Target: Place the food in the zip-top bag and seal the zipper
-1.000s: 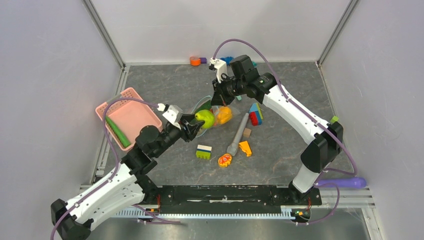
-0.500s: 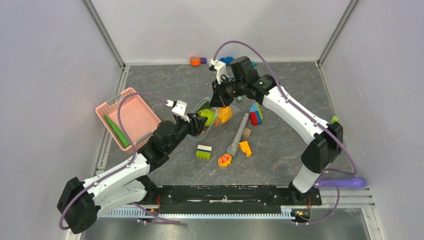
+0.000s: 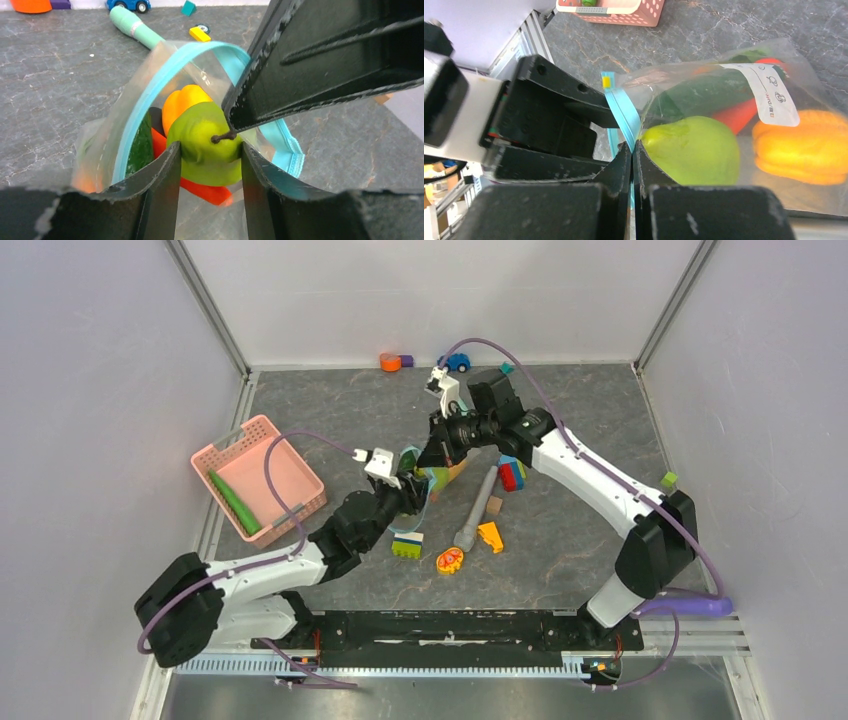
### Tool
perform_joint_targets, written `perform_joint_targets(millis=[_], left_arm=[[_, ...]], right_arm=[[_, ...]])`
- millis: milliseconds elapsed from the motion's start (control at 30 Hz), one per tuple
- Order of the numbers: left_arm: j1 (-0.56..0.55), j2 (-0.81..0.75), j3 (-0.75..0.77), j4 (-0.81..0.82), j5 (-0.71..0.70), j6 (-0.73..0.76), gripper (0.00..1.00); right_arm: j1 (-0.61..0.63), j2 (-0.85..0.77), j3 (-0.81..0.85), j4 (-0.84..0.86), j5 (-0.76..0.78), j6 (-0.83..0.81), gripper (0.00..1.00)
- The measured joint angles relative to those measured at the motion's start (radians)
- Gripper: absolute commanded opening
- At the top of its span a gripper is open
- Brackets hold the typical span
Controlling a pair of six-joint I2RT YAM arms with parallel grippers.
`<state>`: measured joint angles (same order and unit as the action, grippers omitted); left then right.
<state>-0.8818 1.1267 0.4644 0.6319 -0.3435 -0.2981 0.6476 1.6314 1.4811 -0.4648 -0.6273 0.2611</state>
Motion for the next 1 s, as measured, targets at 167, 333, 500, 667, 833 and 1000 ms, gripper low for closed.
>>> perform_joint_targets(millis=[167, 333, 500, 667, 833, 1000], left_arm=[[-0.049, 0.063, 0.002, 0.020, -0.082, 0.023, 0.87], [-0.063, 0.038, 0.019, -0.030, -0.108, 0.028, 1.00], [-0.068, -0.077, 0.086, -0.219, -0.066, 0.015, 1.00], [-0.071, -0.223, 0.196, -0.438, 0.024, -0.022, 1.00], [-0.074, -0.415, 0.265, -0.679, 0.005, -0.101, 1.00], [-0.074, -0.521, 0.366, -1.043, -0.168, -0.255, 1.00]], right_arm=[[0.000, -0.047, -0.049, 0.046, -0.005, 0.043, 0.00], [-0.003, -0.089, -0.057, 0.065, -0.001, 0.052, 0.00], [-0.021, -0.095, -0.057, 0.085, -0.001, 0.053, 0.00], [-0.041, -0.093, -0.057, 0.090, 0.014, 0.049, 0.00], [-0.044, -0.077, -0.037, 0.081, 0.071, 0.026, 0.00], [-0.044, -0.067, -0.010, 0.065, 0.138, -0.010, 0.00]])
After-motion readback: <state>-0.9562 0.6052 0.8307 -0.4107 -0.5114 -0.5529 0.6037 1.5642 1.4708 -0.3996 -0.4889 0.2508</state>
